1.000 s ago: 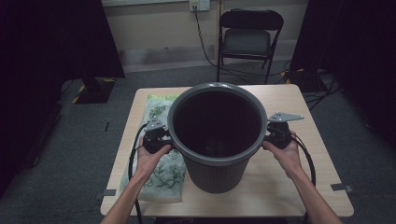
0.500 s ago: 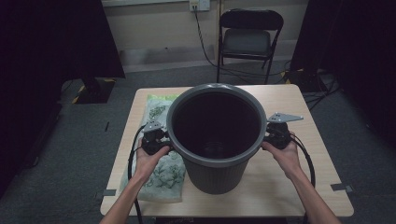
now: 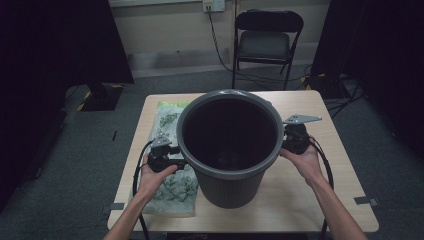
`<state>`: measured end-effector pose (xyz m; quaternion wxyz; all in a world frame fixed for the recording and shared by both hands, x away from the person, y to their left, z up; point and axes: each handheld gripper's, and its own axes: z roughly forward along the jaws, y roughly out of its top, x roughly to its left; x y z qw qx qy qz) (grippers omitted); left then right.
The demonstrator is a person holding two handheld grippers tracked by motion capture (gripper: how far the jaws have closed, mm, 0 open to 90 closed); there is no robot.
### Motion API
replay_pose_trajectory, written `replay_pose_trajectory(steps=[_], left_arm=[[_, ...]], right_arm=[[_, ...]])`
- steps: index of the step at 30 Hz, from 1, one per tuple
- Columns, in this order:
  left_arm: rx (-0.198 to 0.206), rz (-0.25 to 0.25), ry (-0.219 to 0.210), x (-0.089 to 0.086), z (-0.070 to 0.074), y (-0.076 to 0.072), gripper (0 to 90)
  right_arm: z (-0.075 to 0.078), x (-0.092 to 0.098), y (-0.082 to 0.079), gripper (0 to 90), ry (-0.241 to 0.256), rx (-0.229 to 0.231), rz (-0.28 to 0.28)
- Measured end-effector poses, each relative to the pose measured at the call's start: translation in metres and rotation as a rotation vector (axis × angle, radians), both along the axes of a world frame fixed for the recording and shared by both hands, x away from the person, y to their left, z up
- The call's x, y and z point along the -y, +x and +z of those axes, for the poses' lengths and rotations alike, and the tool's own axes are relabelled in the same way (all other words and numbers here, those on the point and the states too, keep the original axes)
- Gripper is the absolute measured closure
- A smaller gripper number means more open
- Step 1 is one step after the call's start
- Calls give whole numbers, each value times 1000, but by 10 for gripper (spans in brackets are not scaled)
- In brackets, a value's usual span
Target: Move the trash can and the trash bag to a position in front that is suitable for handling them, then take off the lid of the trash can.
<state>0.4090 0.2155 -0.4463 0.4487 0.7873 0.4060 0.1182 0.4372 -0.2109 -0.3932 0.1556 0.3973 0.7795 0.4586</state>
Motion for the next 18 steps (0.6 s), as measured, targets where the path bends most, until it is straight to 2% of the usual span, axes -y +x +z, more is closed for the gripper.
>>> replay_pose_trajectory(steps=[1, 3, 5, 7, 8, 11, 14, 16, 18], left_arm=[[-27, 1, 4, 1, -5, -2, 289], [-64, -16, 68, 3, -14, -3, 280], [-69, -13, 140, 5, -22, -4, 300], [-92, -33, 152, 5, -28, -3, 294], [-85, -32, 173, 5, -28, -2, 283], [-97, -37, 196, 5, -31, -2, 266], [-113, -54, 198, 5, -35, 0, 238], [-120, -59, 201, 6, -37, 1, 233], [-125, -59, 205, 7, -38, 1, 232]], right_arm=[[1, 1, 0, 295, -4, -2, 12], [3, 2, 1, 308, -6, 1, 10], [4, 4, 2, 299, -1, 9, -4], [5, 5, 2, 293, -9, 19, -23], [5, 6, 3, 311, -15, 26, -24], [7, 7, 5, 337, -16, 37, -23], [11, 6, 7, 363, -17, 49, -18], [17, 5, 10, 406, -22, 45, 4], [23, 4, 14, 429, -56, 42, -6]])
